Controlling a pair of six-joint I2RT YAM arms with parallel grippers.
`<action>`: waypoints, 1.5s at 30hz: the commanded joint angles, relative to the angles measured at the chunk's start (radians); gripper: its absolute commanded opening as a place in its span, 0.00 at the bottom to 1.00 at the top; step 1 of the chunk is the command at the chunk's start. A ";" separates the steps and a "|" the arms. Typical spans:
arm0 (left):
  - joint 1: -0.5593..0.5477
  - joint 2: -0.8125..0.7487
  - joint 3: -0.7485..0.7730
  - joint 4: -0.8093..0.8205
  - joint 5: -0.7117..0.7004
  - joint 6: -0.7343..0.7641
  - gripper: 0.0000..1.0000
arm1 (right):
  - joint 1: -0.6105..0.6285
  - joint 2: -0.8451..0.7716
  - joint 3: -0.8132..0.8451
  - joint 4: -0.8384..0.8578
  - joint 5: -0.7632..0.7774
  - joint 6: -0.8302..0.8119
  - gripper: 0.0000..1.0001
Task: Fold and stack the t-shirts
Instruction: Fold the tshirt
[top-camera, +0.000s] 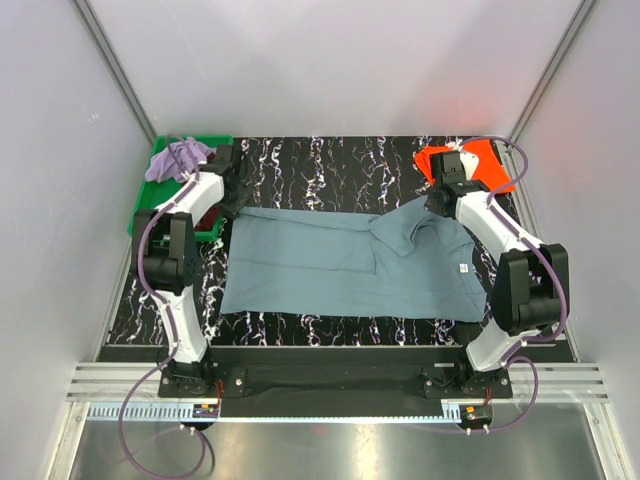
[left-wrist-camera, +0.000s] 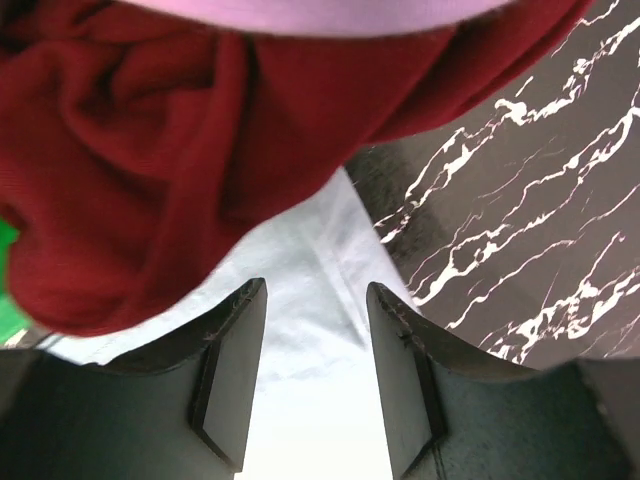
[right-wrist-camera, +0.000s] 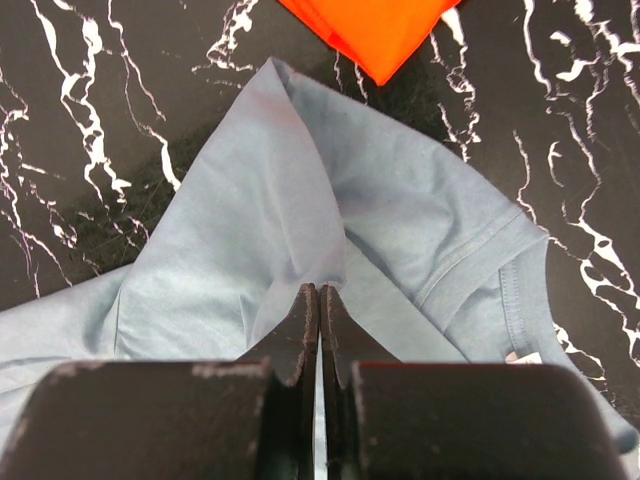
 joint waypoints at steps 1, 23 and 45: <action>-0.010 0.039 0.045 -0.039 -0.078 -0.061 0.50 | -0.004 -0.050 -0.006 0.044 -0.029 0.014 0.00; -0.012 0.122 0.099 -0.004 -0.108 -0.019 0.53 | -0.012 -0.057 -0.024 0.060 -0.044 0.008 0.00; -0.020 0.027 0.127 -0.016 -0.084 0.057 0.00 | -0.050 -0.088 0.043 -0.030 -0.023 0.038 0.00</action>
